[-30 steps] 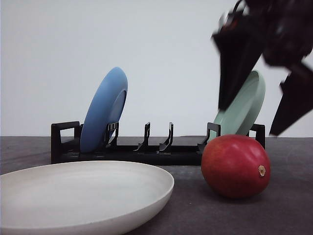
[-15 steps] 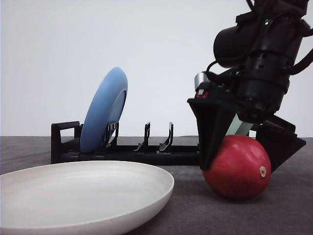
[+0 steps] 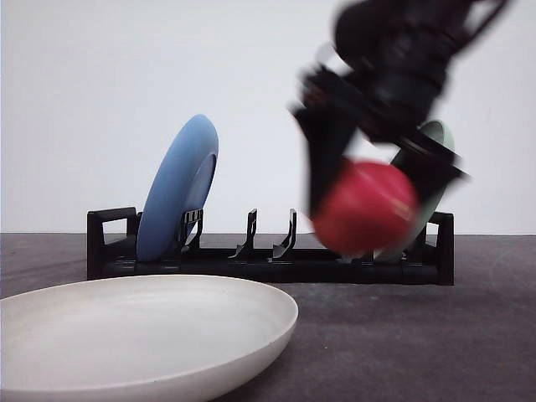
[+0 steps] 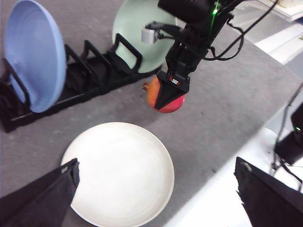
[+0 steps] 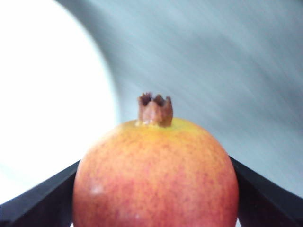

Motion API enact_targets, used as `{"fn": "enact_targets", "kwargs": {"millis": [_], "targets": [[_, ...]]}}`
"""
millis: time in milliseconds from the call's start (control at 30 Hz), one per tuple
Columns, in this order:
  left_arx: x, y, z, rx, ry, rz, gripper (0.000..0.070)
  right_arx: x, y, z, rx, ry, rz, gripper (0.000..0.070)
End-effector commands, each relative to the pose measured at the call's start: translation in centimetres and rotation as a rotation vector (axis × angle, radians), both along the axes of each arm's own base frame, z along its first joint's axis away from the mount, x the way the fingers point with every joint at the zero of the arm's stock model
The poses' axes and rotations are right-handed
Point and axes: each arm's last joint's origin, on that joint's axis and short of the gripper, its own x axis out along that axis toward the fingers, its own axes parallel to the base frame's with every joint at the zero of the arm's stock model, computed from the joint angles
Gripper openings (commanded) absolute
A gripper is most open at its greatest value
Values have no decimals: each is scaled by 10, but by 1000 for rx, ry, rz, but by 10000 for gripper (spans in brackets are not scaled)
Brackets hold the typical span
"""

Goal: Place pomegranate in white plate

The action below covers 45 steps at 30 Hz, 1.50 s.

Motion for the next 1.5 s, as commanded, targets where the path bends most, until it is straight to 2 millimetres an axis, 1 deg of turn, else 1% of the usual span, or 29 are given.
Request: {"fn": "enact_targets", "kwargs": {"millis": [0, 100, 200, 267, 400, 533, 733, 900, 933, 967, 1033, 1067, 1167, 1300, 1400, 1467], "targets": [[0, -1, 2, -4, -7, -6, 638, -3, 22, 3, 17, 0, 33, 509], [0, -1, 2, -3, -9, -5, 638, -13, 51, 6, 61, -44, 95, 509], [0, -1, 2, -2, -9, -5, 638, -28, 78, 2, 98, -75, 162, 509], [0, -1, 2, -2, -10, -4, 638, -37, 92, -4, 102, -77, 204, 509], [0, -1, 2, -2, -10, -2, 638, -51, 112, -17, 80, -88, 259, 509], [0, -1, 2, -4, -8, 0, 638, -56, 125, -34, 43, -87, 282, 509], [0, -1, 2, -5, -8, 0, 638, -57, 134, -59, -3, -39, 296, 510], [0, -1, 2, -7, -5, 1, 638, -57, 135, -63, -10, -34, 299, 517], [0, -1, 2, -7, -5, 1, 638, -57, 135, -63, -9, -35, 299, 541], [0, -1, 2, -7, -5, 1, 638, -57, 135, -63, -8, -35, 299, 581], [0, -1, 2, -7, -5, 1, 638, -57, 135, -63, -9, -34, 299, 681], [0, -1, 2, -7, -5, 1, 638, -57, 135, -63, -10, -34, 298, 700], [0, -1, 2, -9, -3, 3, 638, -56, 135, -63, -6, -35, 301, 700], [0, -1, 2, -19, 8, 10, 638, -55, 133, -51, 7, -51, 313, 700], [0, -1, 2, -20, 10, 11, 638, -52, 127, -28, 21, -80, 327, 700], [0, -1, 2, -20, 10, 11, 638, -51, 118, -5, 30, -102, 337, 700]]}}
